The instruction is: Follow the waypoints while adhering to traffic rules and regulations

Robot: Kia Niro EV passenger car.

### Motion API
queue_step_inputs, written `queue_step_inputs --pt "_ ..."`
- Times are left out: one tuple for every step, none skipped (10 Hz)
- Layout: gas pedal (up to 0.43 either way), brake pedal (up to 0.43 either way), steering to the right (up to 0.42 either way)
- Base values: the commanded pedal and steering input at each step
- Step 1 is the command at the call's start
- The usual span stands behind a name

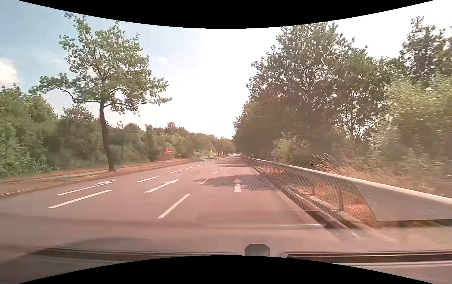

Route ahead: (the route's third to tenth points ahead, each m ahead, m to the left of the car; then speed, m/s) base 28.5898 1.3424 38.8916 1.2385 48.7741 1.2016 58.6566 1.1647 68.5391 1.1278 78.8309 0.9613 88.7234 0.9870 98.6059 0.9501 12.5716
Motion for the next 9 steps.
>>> queue_step_inputs --pt "0.157 0.0 0.0" --pt "0.157 0.0 0.0" --pt "0.157 0.0 0.0" --pt "0.157 0.0 -0.001" --pt "0.157 0.0 0.0" --pt "0.157 0.0 -0.001" --pt "0.157 0.0 -0.001" --pt "0.157 0.0 0.0" --pt "0.157 0.0 -0.001"
